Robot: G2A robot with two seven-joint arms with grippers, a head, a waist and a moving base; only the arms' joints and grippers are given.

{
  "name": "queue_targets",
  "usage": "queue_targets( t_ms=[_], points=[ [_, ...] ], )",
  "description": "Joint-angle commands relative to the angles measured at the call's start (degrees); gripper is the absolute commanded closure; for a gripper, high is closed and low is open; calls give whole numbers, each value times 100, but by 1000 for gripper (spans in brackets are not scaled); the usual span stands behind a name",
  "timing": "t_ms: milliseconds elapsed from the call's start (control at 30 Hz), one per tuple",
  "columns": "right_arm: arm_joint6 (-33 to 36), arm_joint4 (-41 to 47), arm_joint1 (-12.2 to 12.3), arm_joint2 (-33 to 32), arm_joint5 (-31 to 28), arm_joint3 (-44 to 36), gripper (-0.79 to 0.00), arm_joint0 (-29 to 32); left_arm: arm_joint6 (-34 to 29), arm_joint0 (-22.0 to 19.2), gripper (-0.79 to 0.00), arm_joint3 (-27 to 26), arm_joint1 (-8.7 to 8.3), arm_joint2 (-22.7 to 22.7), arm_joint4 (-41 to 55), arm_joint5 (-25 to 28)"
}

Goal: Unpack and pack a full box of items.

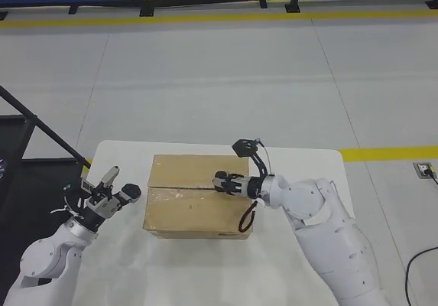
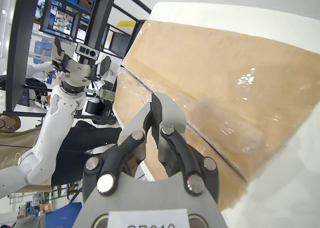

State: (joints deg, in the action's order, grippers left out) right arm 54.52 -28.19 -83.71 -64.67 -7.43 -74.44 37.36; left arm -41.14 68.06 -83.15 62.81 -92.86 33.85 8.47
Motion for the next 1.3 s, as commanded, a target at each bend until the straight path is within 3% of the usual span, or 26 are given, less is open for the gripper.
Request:
queue_targets(
  t_ms=[0, 133, 300, 667, 933, 1267],
  points=[
    [24, -4, -71, 293, 139, 505, 0, -345, 7, 22, -785, 7, 3, 20, 1, 16],
    [380, 295, -178, 584, 265, 1284, 0, -831, 23, 41, -785, 73, 10, 71, 14, 10],
    [321, 292, -126, 431, 425, 1452, 0, -844, -78, 10, -785, 113, 14, 80, 173, 5],
    [495, -214, 179, -232, 1358, 238, 0, -77, -228, -43, -785, 148, -14, -36, 257, -43],
    [25, -421, 274, -376, 1299, -663, 0, 433, 542, -42, -785, 225, -21, 71, -692, 117],
    [-384, -72, 135, 134, 1045, 413, 0, -112, 525, -243, -785, 395, 53, 644, -890, 73]
  ],
)
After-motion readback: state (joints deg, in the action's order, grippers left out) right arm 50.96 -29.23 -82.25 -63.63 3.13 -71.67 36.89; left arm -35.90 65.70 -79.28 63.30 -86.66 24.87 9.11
